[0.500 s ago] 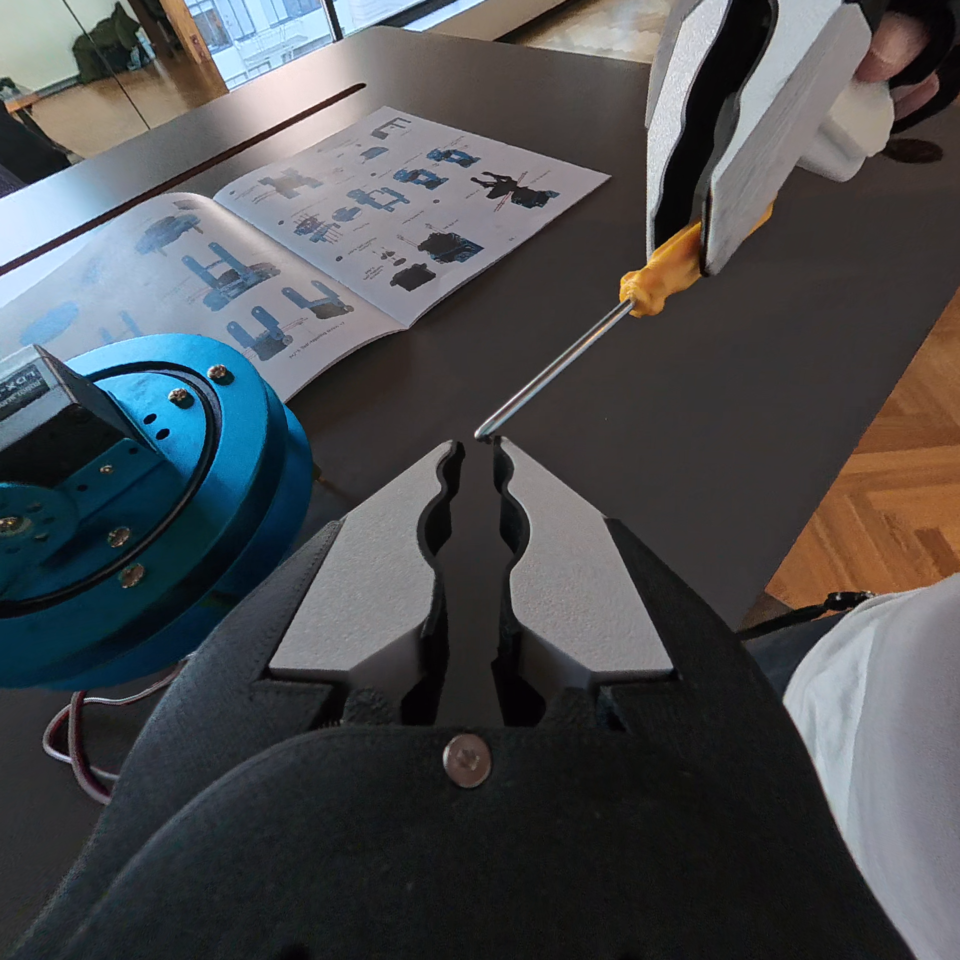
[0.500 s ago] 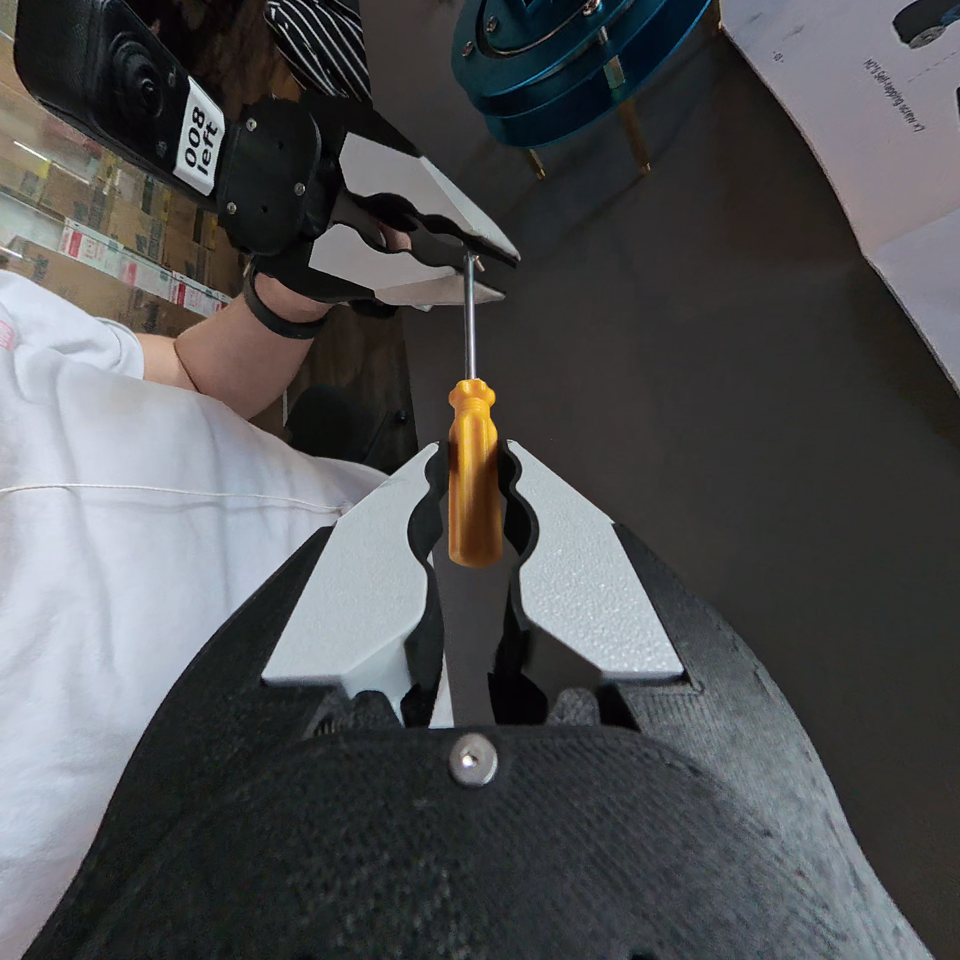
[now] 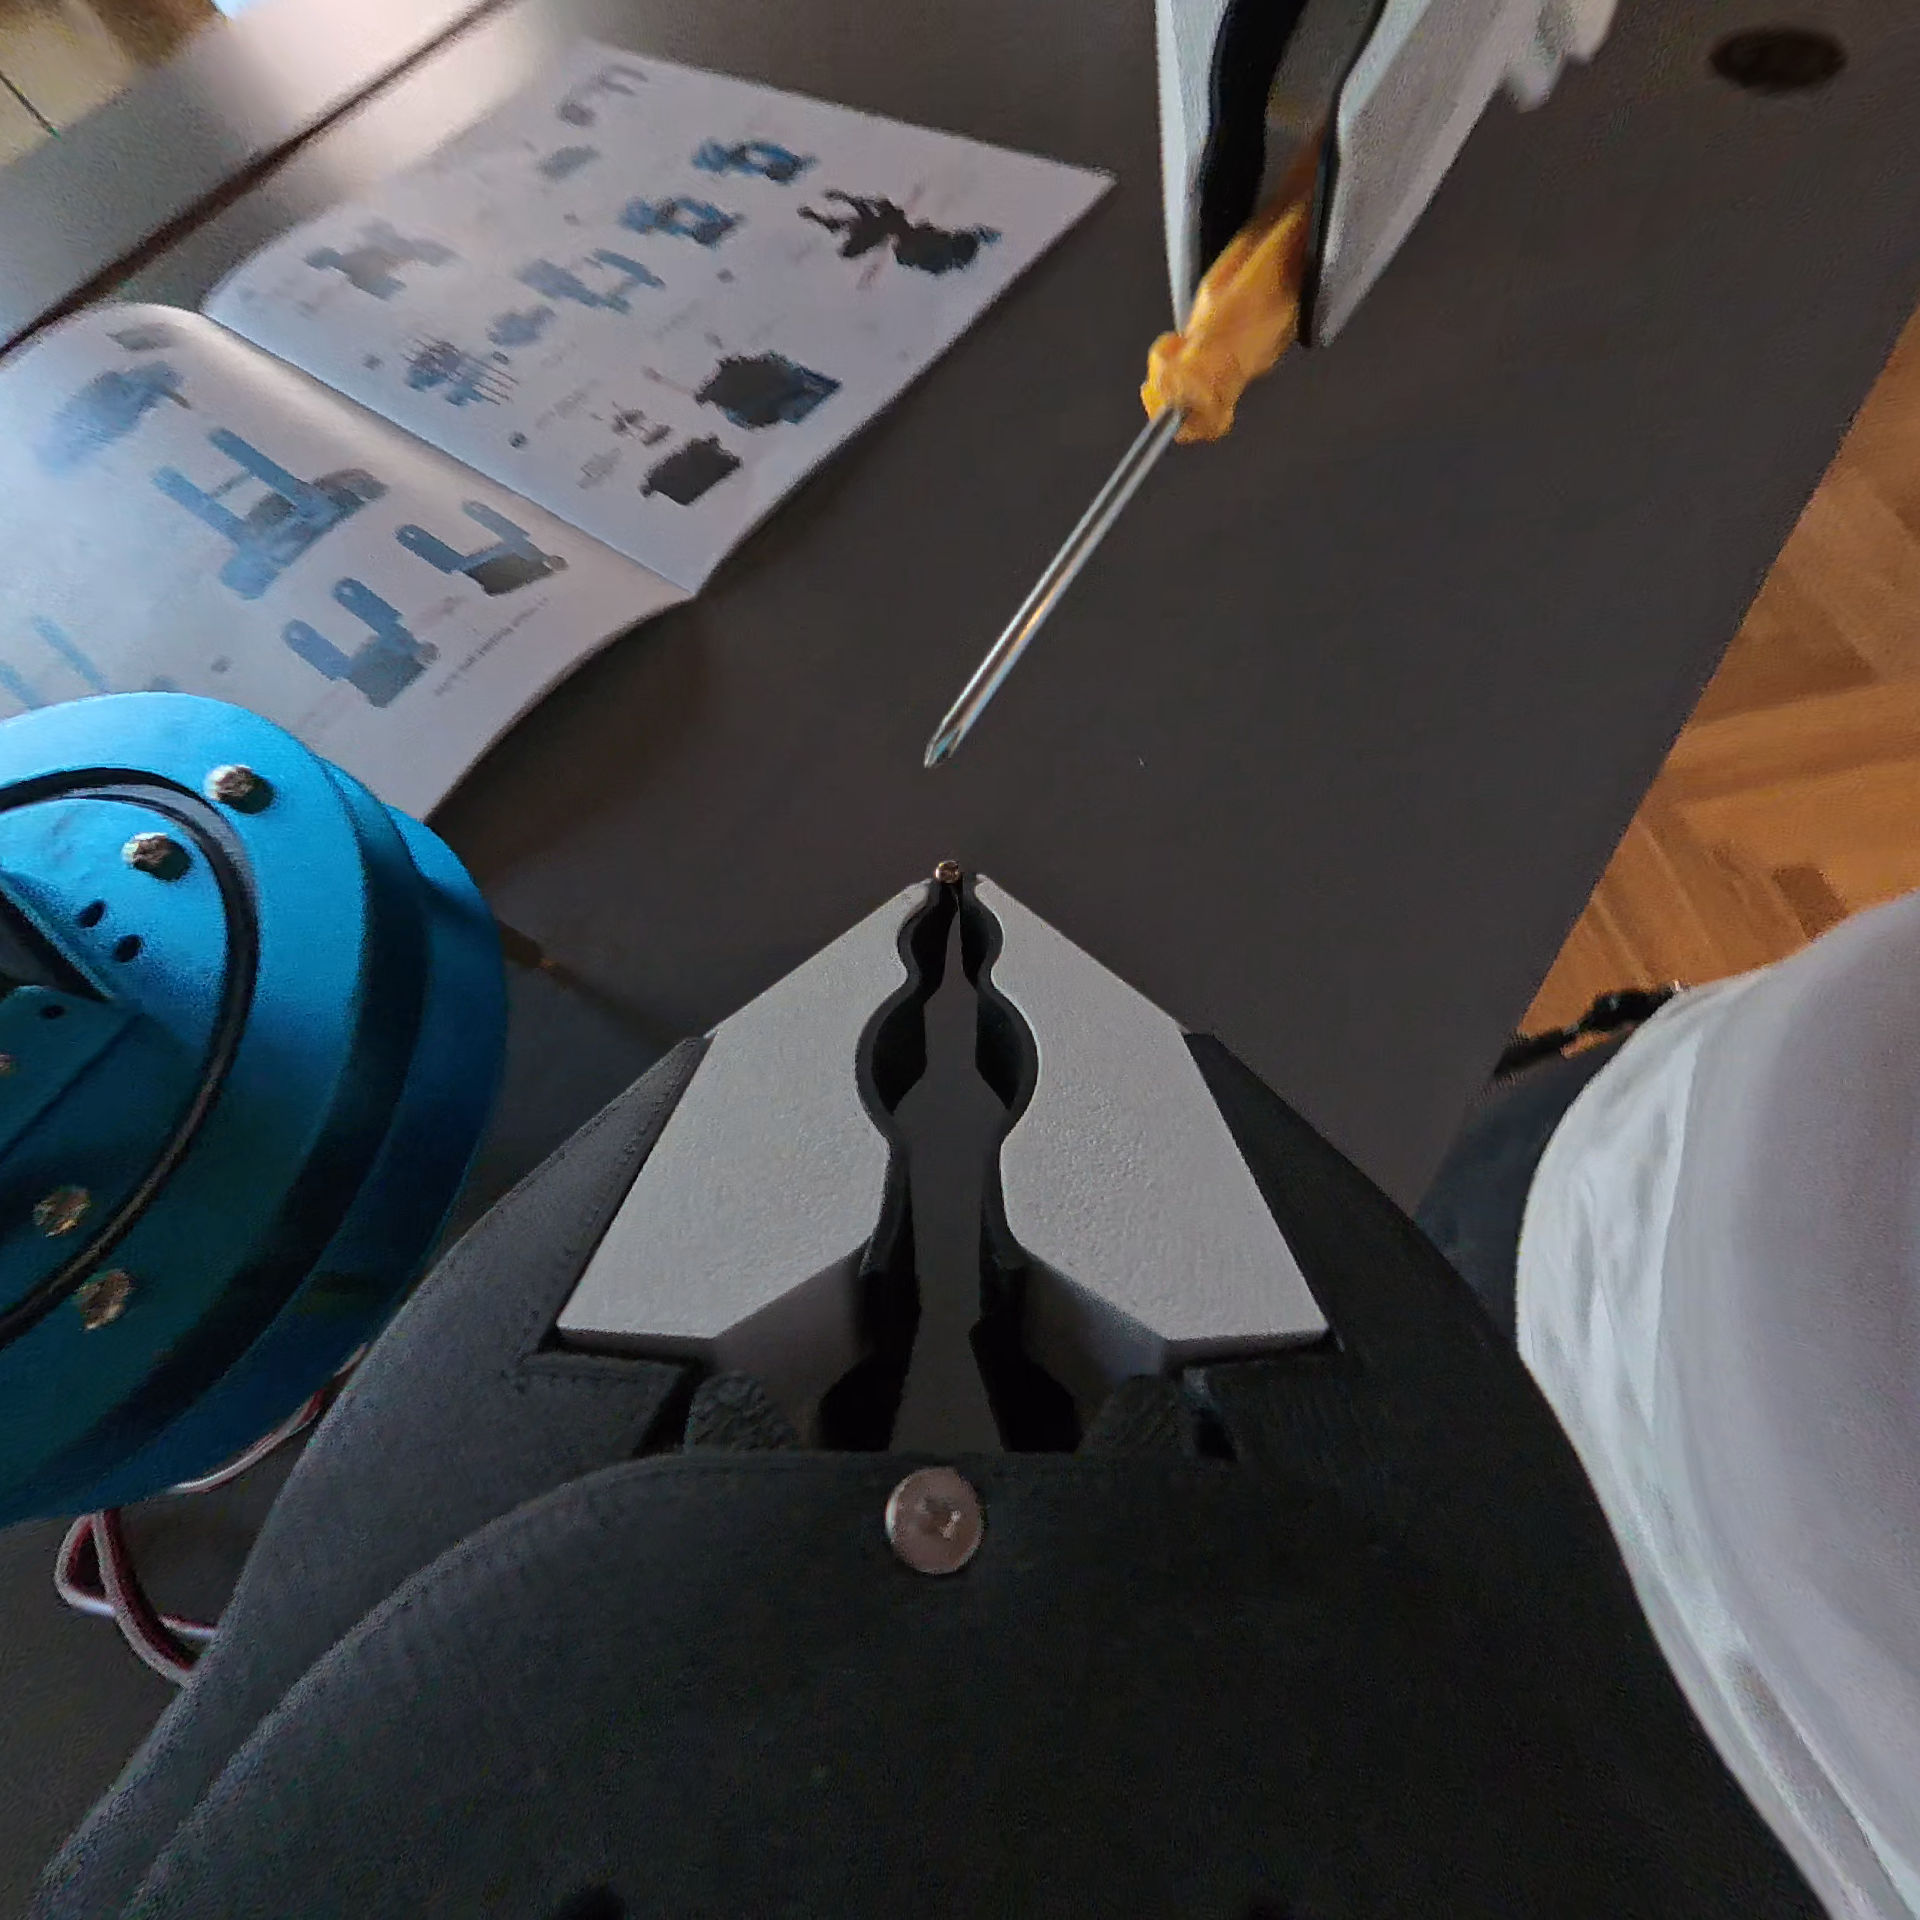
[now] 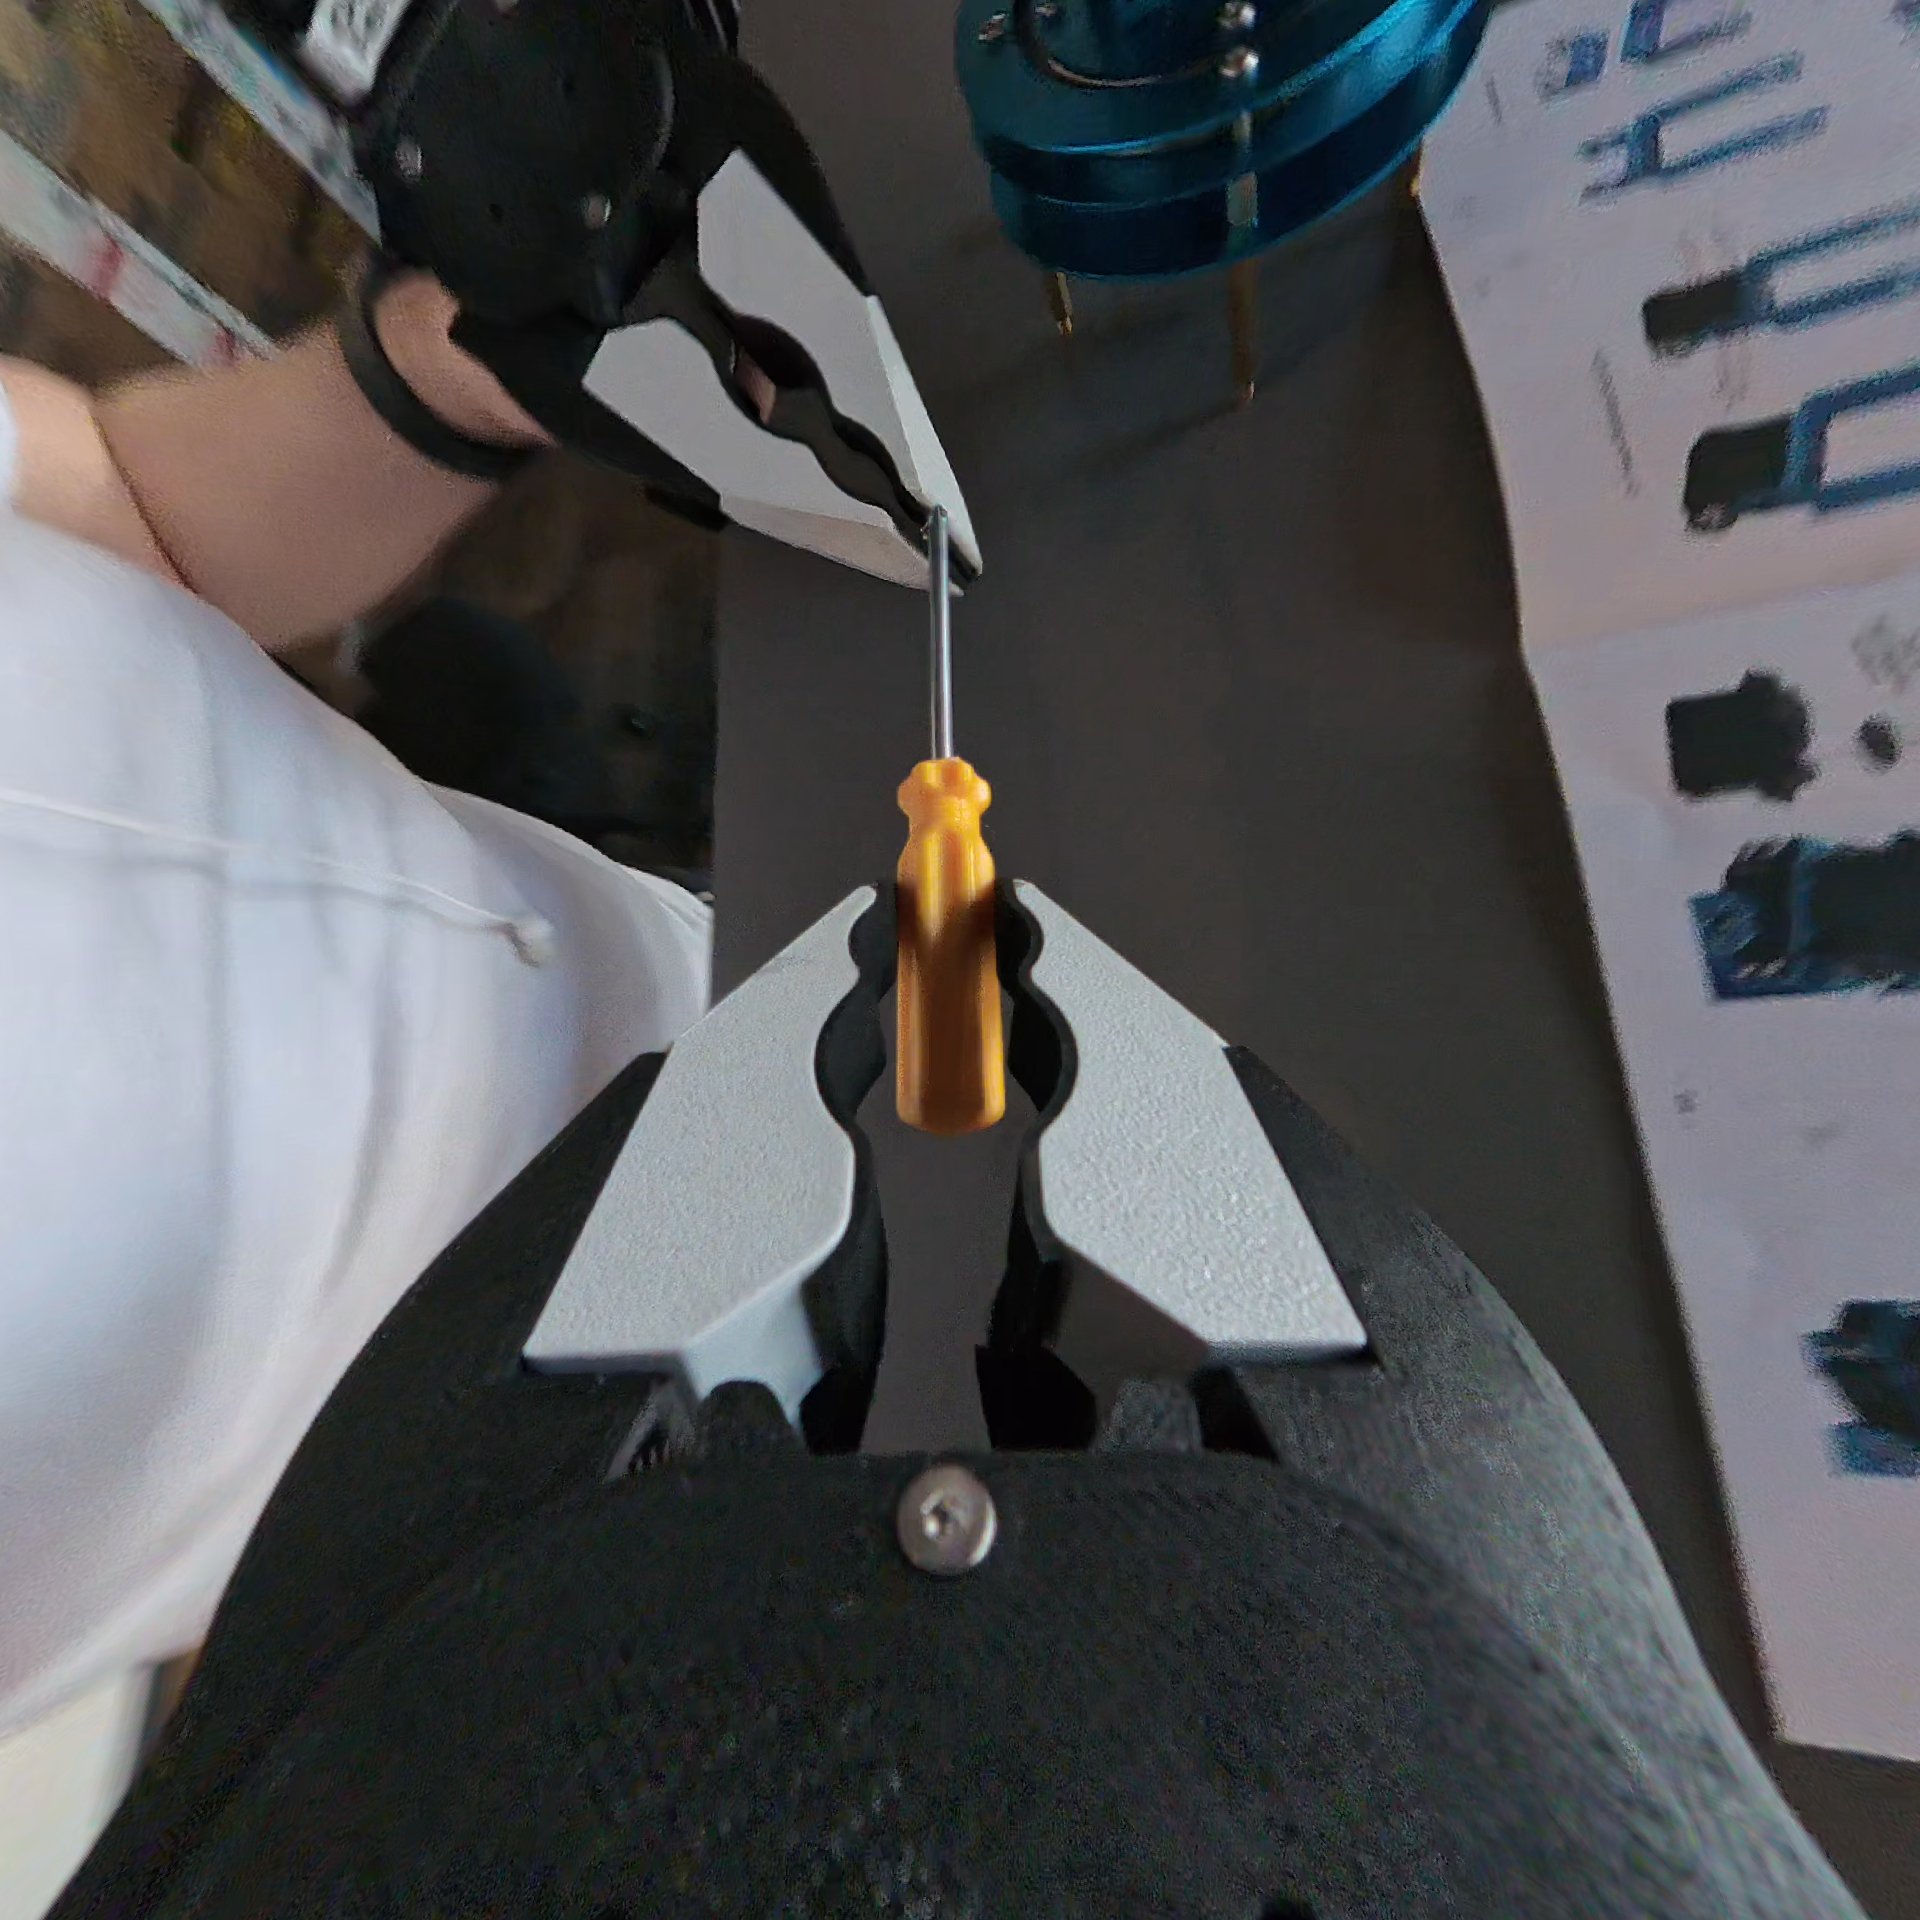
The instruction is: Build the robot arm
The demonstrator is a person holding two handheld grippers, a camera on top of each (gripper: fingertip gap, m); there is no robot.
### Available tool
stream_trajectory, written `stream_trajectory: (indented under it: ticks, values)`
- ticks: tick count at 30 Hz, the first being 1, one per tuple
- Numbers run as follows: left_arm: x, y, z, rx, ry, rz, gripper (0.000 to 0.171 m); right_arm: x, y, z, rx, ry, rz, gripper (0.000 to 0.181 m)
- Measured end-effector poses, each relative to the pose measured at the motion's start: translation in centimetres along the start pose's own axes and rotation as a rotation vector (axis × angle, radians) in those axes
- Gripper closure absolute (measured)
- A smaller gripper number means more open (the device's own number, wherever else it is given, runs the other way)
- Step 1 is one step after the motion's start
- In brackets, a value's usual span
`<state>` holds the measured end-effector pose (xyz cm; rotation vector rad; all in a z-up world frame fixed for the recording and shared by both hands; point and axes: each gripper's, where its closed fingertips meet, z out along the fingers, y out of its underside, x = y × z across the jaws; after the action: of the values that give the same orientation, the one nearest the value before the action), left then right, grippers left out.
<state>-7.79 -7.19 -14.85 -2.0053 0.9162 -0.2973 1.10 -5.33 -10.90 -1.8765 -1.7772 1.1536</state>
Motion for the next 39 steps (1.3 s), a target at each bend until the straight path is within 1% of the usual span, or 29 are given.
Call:
stream_trajectory:
  ticks: [2, 3, 4, 5, 10, 15, 18, 22, 26, 31, 39]
  values:
    - [0.6, 1.3, 0.2, -0.097, 0.053, 0.039, 0.17, 0.3, 0.4, 0.4, -0.013, 0.052, -0.243, 0.164]
    - [0.9, 2.1, 0.3, -0.15, 0.075, 0.068, 0.17, 0.8, 0.4, 0.7, -0.007, 0.102, -0.333, 0.164]
    - [1.0, 2.7, 0.2, -0.195, 0.089, 0.101, 0.17, 0.9, 0.6, 1.1, -0.001, 0.122, -0.412, 0.164]
    - [1.1, 2.6, 0.2, -0.203, 0.095, 0.127, 0.171, 0.8, 0.7, 1.5, 0.009, 0.126, -0.478, 0.164]
    - [1.1, 3.1, -0.3, -0.317, 0.155, 0.157, 0.17, 0.9, 0.9, 3.3, 0.037, 0.265, -0.735, 0.164]
    - [1.3, 3.5, -0.6, -0.432, 0.217, 0.195, 0.17, 0.5, 0.5, 3.4, 0.127, 0.389, -0.897, 0.164]
    - [1.4, 3.6, -0.8, -0.483, 0.262, 0.207, 0.17, 0.5, 1.1, 3.7, 0.155, 0.425, -0.953, 0.164]
    - [1.3, 3.8, -1.0, -0.542, 0.3, 0.232, 0.17, 0.9, 1.7, 3.8, 0.124, 0.485, -1.037, 0.164]
    - [1.2, 3.9, -1.1, -0.579, 0.331, 0.255, 0.17, 0.8, 1.6, 3.9, 0.144, 0.5, -1.045, 0.164]
    - [1.1, 3.9, -1.0, -0.61, 0.343, 0.292, 0.17, 0.8, 1.6, 4.2, 0.133, 0.516, -1.061, 0.164]
    - [1.1, 3.9, -0.9, -0.628, 0.348, 0.312, 0.17, 1.0, 1.6, 4.2, 0.131, 0.519, -1.05, 0.164]
